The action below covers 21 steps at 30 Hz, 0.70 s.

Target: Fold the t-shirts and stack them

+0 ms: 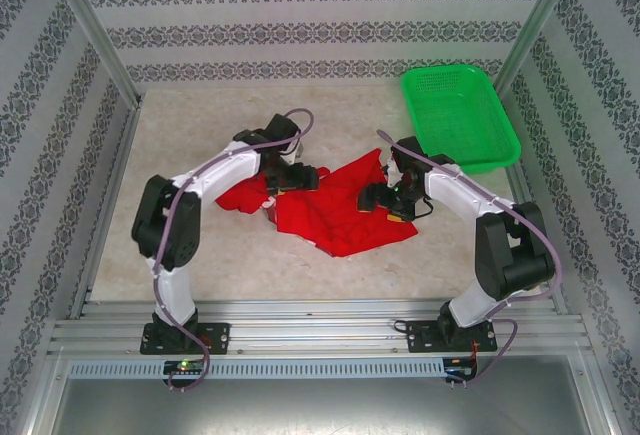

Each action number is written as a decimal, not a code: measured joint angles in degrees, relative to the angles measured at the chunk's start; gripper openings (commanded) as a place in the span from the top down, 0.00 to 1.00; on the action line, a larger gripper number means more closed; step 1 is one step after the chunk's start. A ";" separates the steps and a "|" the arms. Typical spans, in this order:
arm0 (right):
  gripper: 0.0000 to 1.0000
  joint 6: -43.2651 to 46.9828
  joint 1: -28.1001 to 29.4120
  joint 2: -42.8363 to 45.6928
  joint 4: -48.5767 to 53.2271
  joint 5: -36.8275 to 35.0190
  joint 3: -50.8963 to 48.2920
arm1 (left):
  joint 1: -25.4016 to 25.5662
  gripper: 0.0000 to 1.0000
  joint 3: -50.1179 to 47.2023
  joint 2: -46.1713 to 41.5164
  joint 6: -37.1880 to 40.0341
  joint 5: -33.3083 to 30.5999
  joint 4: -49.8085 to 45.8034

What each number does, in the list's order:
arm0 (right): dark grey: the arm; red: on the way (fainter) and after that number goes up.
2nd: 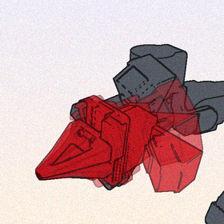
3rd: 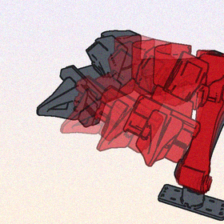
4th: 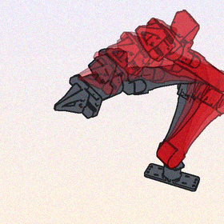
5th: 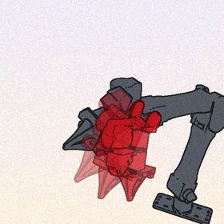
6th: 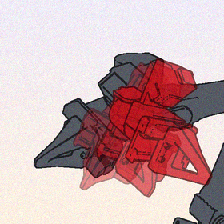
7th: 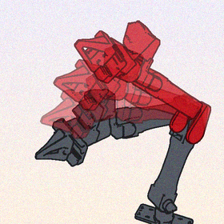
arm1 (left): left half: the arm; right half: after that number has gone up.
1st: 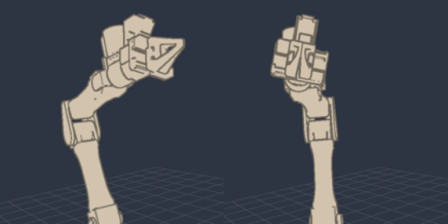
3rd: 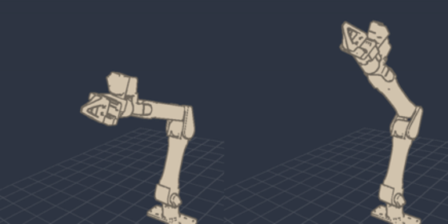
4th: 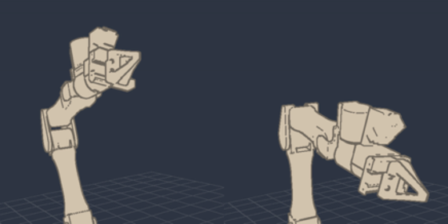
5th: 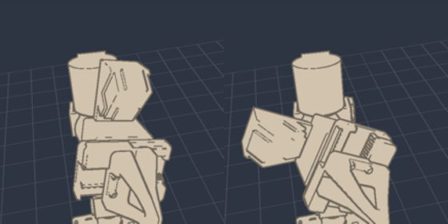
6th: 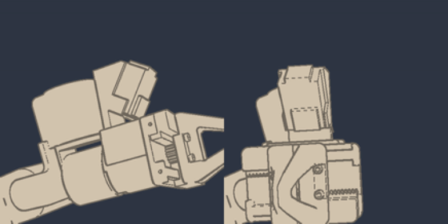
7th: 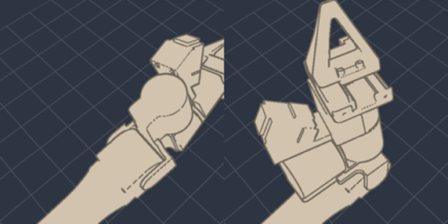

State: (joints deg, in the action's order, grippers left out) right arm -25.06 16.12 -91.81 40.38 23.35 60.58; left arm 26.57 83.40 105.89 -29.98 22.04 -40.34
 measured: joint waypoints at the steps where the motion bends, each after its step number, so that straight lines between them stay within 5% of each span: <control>1: 0.16 0.02 -0.20 0.00 0.09 0.02 0.00 | -0.09 0.15 -2.19 -2.73 -1.05 0.22 0.87; 10: 0.15 1.16 -1.03 0.00 0.17 0.11 -0.02 | -1.20 0.08 -30.60 -34.21 -18.01 0.44 11.45; 21: 0.15 2.62 -1.05 0.02 0.72 1.75 0.00 | -1.20 0.22 -55.87 -49.79 -37.75 -1.66 23.67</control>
State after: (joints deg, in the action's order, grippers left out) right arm -22.44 15.07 -91.79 41.10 25.10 60.58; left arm 25.36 27.53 56.10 -67.72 20.38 -16.67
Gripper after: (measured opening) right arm 0.848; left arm 0.822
